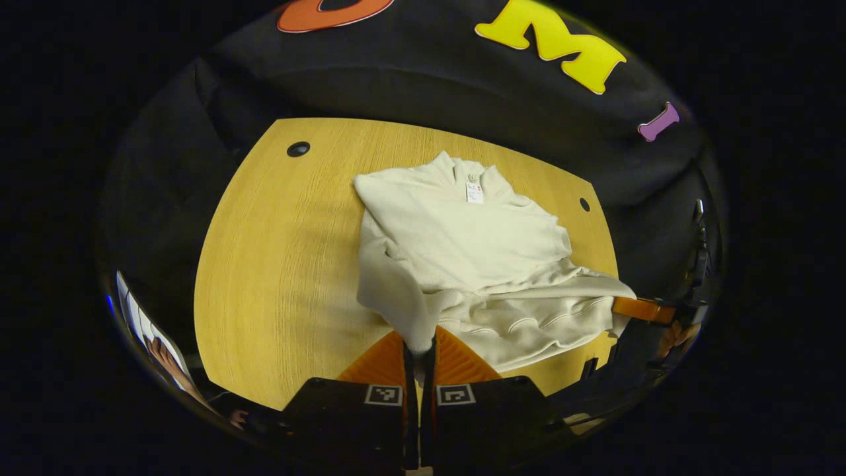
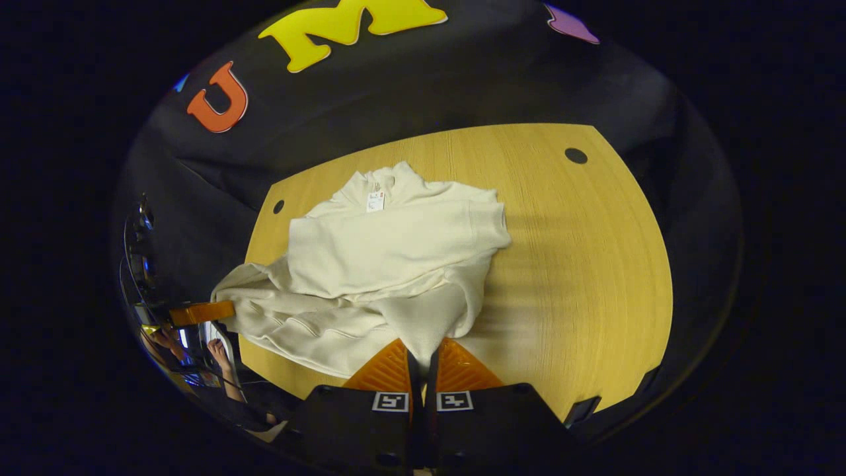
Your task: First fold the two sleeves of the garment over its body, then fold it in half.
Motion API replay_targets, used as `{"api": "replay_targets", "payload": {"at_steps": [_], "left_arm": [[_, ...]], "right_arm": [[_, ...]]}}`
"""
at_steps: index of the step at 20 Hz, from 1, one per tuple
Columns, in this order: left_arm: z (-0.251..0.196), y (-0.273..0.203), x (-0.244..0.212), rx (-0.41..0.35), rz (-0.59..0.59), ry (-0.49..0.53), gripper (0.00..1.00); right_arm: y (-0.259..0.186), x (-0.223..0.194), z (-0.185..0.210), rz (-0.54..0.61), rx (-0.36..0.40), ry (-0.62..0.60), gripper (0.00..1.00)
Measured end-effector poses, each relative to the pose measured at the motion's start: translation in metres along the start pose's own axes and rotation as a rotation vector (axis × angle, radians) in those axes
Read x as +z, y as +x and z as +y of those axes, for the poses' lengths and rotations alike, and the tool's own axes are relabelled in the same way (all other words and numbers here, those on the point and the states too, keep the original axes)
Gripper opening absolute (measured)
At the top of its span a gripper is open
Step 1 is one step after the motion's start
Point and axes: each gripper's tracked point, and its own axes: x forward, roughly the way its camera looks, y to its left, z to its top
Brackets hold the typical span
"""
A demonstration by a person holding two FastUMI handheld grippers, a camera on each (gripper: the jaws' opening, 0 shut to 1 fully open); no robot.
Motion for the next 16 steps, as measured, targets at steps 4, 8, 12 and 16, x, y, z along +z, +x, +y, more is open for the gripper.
{"api": "replay_targets", "payload": {"at_steps": [4, 8, 12, 16], "left_arm": [[-0.020, 0.043, 0.080, 0.005, -0.009, 0.002, 0.05], [-0.013, 0.098, 0.143, -0.001, -0.007, 0.010, 0.05], [0.001, 0.162, 0.192, -0.004, 0.018, 0.024, 0.05], [0.011, 0.209, 0.179, 0.013, 0.058, 0.034, 0.04]], "right_arm": [[-0.001, 0.051, 0.003, -0.039, 0.007, 0.004, 0.00], [0.023, 0.100, 0.003, -0.036, 0.014, 0.042, 0.00], [0.059, 0.133, -0.003, -0.012, 0.008, 0.080, 0.00], [0.098, 0.153, -0.006, 0.010, -0.021, 0.083, 0.00]]}}
